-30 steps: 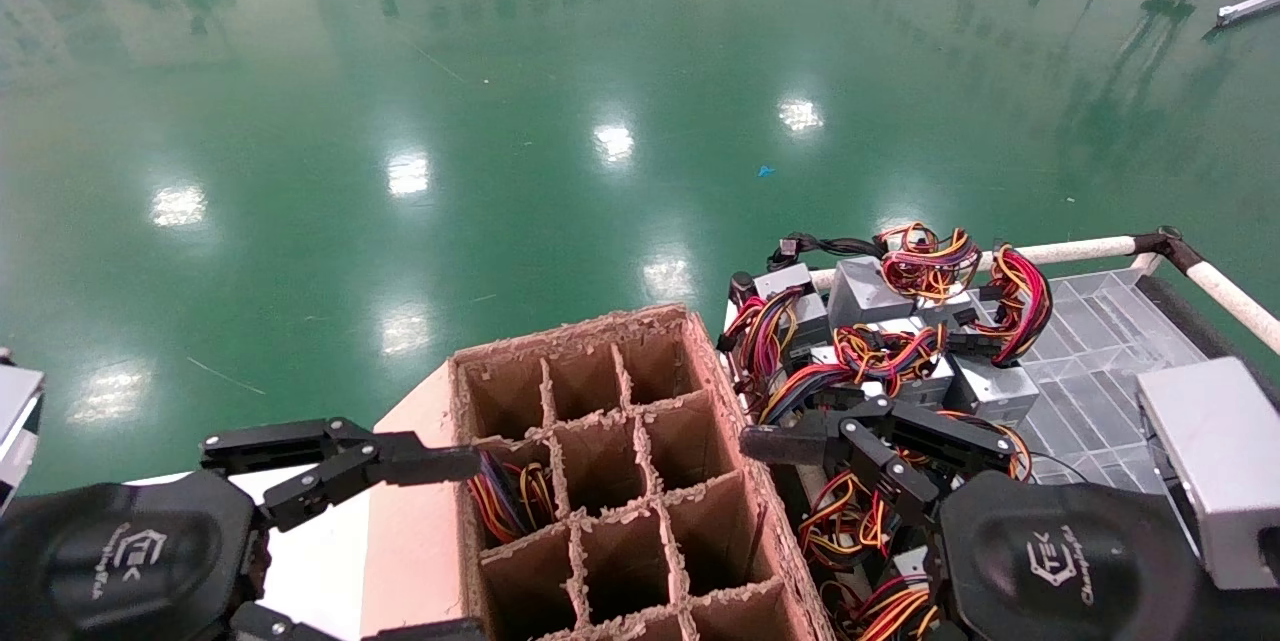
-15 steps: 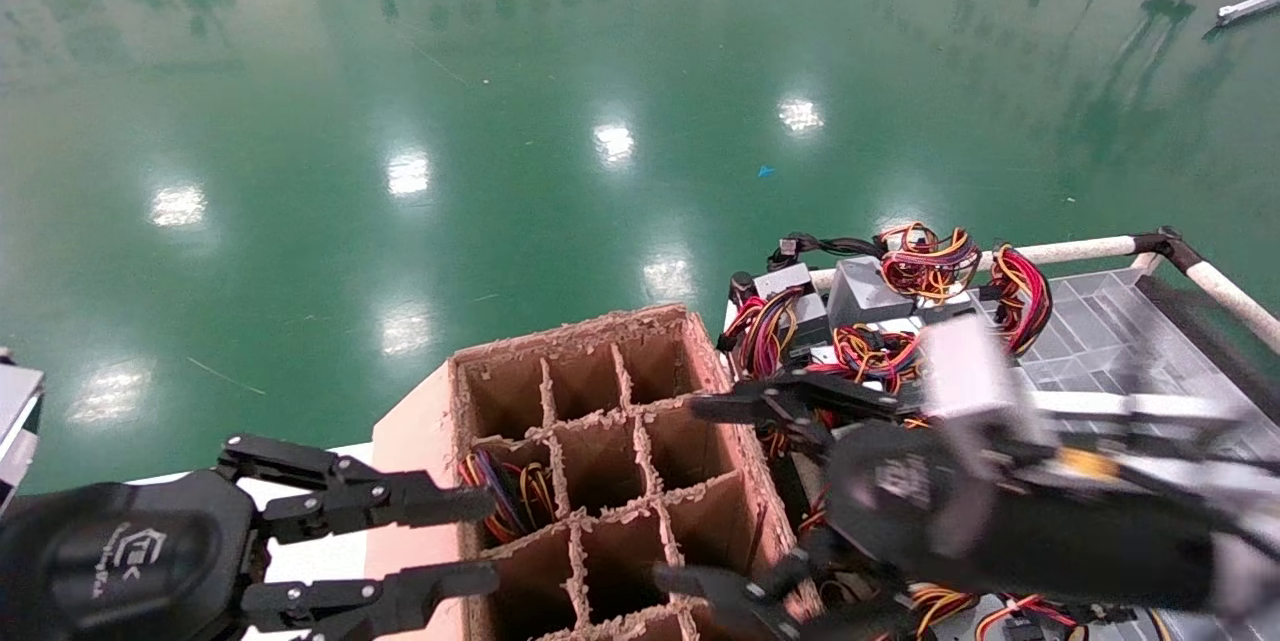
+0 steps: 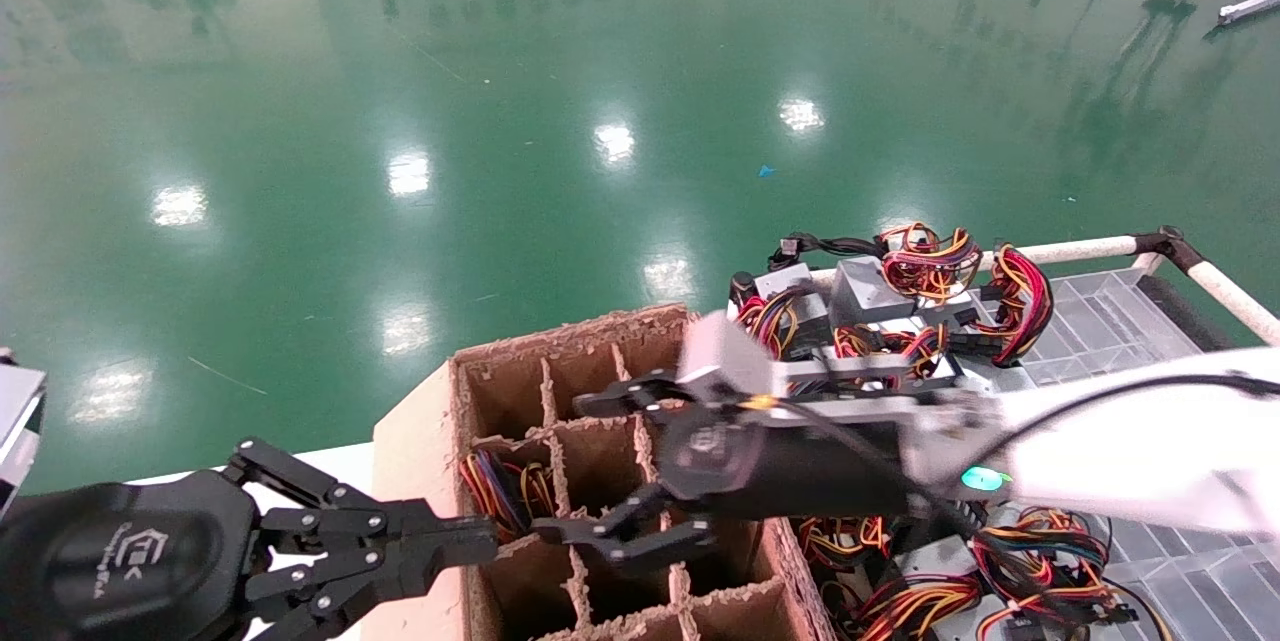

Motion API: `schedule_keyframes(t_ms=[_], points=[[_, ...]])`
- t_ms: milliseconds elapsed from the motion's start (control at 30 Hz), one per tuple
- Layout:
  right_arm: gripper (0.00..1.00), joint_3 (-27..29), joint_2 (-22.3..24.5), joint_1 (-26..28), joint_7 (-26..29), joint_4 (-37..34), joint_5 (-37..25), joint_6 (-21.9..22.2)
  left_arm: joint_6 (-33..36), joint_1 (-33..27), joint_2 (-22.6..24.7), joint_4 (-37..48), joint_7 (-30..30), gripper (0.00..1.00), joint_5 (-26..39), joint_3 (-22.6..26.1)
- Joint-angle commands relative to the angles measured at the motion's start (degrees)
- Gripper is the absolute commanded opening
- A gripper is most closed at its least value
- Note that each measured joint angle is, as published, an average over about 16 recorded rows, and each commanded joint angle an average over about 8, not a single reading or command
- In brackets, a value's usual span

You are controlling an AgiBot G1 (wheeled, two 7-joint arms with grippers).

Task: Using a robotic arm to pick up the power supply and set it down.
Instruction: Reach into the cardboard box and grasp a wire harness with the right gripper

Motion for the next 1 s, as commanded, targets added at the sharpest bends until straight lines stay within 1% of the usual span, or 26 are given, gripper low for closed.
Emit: schedule_keyframes(t_ms=[33,100,133,167,200,233,367,400,433,467,533,633,667,700,733,867,1000], points=[[1.00,-0.9,-2.4,1.5,-1.4,-3.4,-1.2,0.1,0.0,0.0,0.0,0.0,0.0,0.00,0.0,0.0],[1.00,-1.5,-4.4,2.6,-2.8,-6.9,-2.1,0.6,0.0,0.0,0.0,0.0,0.0,0.01,0.0,0.0],[1.00,-1.7,-5.3,3.1,-3.6,-8.5,-2.5,0.9,0.0,0.0,0.0,0.0,0.0,0.04,0.0,0.0],[1.00,-1.9,-6.2,3.6,-4.4,-10.2,-2.9,1.2,0.0,0.0,0.0,0.0,0.0,0.08,0.0,0.0],[1.00,-2.1,-7.1,4.1,-5.2,-11.9,-3.2,1.6,0.0,0.0,0.0,0.0,0.0,0.16,0.0,0.0],[1.00,-2.3,-8.0,4.5,-5.9,-13.5,-3.6,2.0,0.0,0.0,0.0,0.0,0.0,0.26,0.0,0.0],[1.00,-3.1,-11.3,6.1,-8.8,-19.3,-4.9,3.8,0.0,0.0,0.0,0.0,0.0,0.75,0.0,0.0],[0.96,-3.3,-12.0,6.4,-9.5,-20.5,-5.2,4.4,0.0,0.0,0.0,0.0,0.0,0.85,0.0,0.0],[0.90,-3.5,-12.7,6.7,-10.1,-21.6,-5.5,5.0,0.0,0.0,0.0,0.0,0.0,0.93,0.0,0.0],[0.80,-3.7,-13.2,6.9,-10.6,-22.5,-5.7,5.8,0.0,0.0,0.0,0.0,0.0,0.98,0.0,0.0],[0.55,-4.1,-14.1,7.1,-11.3,-23.8,-6.1,7.3,0.0,0.0,0.0,0.0,0.0,1.00,0.0,0.0],[0.18,-4.8,-14.7,6.9,-11.8,-24.2,-6.0,9.9,0.0,0.0,0.0,0.0,0.0,1.00,0.0,0.0],[0.09,-5.0,-14.8,6.7,-11.8,-24.0,-5.8,10.7,0.0,0.0,0.0,0.0,0.0,1.00,0.0,0.0],[0.03,-5.3,-14.9,6.4,-11.8,-23.6,-5.7,11.5,0.0,0.0,0.0,0.0,0.0,1.00,0.0,0.0],[0.00,-5.6,-15.0,6.1,-11.6,-23.2,-5.5,12.1,0.0,0.0,0.0,0.0,0.0,1.00,0.0,0.0],[0.00,-6.9,-15.0,5.1,-10.7,-21.1,-4.3,13.7,0.0,0.0,0.0,0.0,0.0,1.00,0.0,0.0],[0.00,-8.4,-15.0,4.4,-9.5,-19.1,-3.0,14.3,0.0,0.0,0.0,0.0,0.0,1.00,0.0,0.0]])
